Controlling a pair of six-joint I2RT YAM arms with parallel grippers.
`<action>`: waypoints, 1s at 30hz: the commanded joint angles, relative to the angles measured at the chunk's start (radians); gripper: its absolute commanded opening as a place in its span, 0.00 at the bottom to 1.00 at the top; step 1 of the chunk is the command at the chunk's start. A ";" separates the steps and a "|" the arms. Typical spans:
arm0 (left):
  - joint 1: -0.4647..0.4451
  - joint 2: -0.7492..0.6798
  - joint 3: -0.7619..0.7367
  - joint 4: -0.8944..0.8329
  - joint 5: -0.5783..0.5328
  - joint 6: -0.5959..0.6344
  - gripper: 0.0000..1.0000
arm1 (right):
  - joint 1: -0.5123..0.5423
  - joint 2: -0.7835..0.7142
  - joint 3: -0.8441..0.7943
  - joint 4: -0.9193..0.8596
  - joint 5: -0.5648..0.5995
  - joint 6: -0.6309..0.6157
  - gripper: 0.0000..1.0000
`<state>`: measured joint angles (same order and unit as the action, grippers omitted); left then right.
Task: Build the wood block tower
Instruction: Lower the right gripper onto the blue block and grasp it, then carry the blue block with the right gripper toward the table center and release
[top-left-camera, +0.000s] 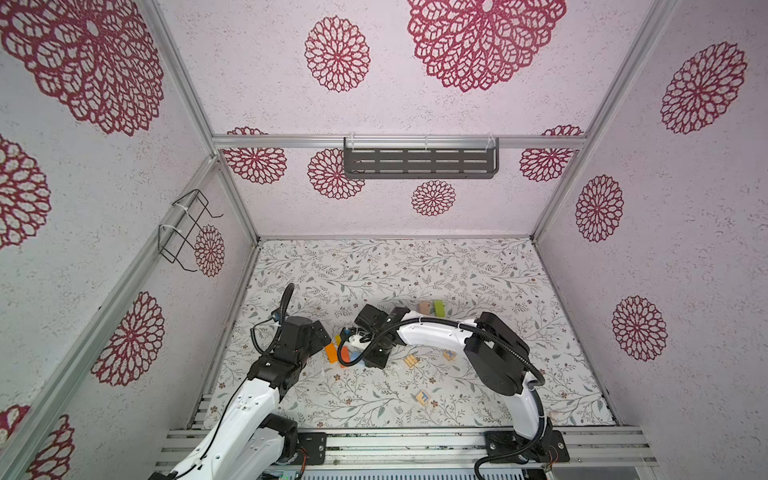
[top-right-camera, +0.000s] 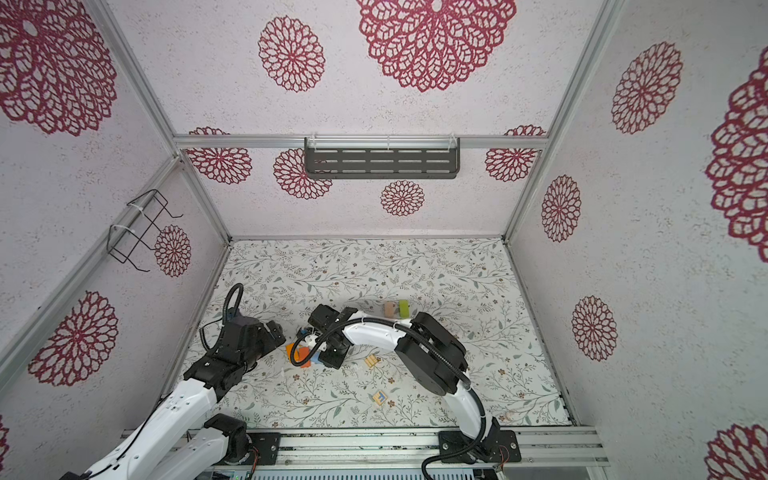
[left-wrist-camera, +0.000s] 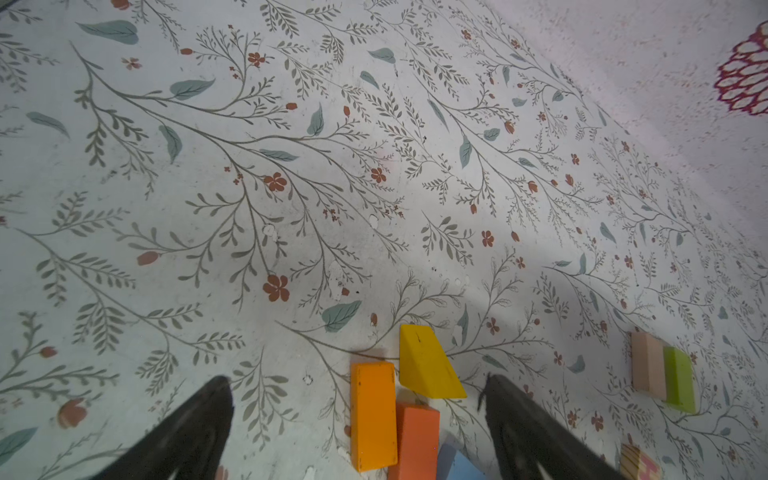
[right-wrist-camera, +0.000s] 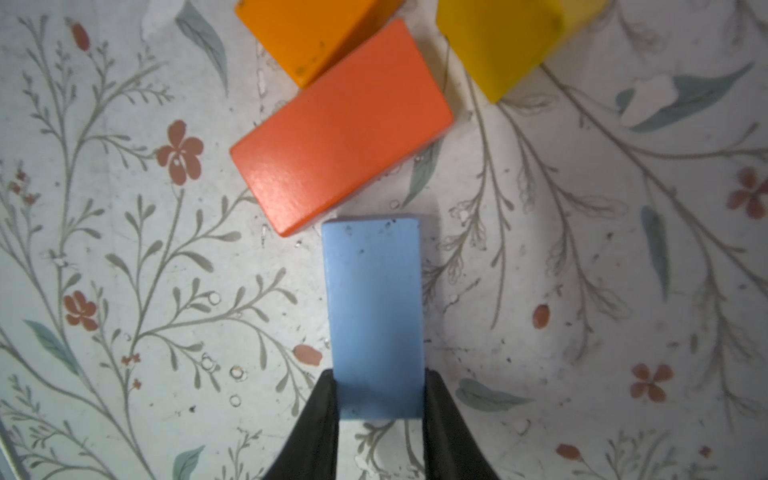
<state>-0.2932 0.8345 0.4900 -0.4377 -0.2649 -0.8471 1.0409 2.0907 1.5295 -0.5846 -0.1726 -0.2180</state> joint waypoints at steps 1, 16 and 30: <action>0.010 -0.028 -0.007 -0.024 0.016 -0.022 0.97 | 0.008 -0.023 0.007 -0.027 0.000 0.007 0.21; 0.009 -0.001 0.048 0.002 0.108 -0.003 0.97 | -0.064 -0.207 -0.210 -0.021 0.159 -0.014 0.13; 0.008 0.248 0.185 0.072 0.175 0.054 0.97 | -0.198 -0.158 -0.160 -0.075 0.221 -0.119 0.42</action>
<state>-0.2916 1.0672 0.6529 -0.3950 -0.1043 -0.8085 0.8516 1.9072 1.3422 -0.6266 0.0139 -0.3004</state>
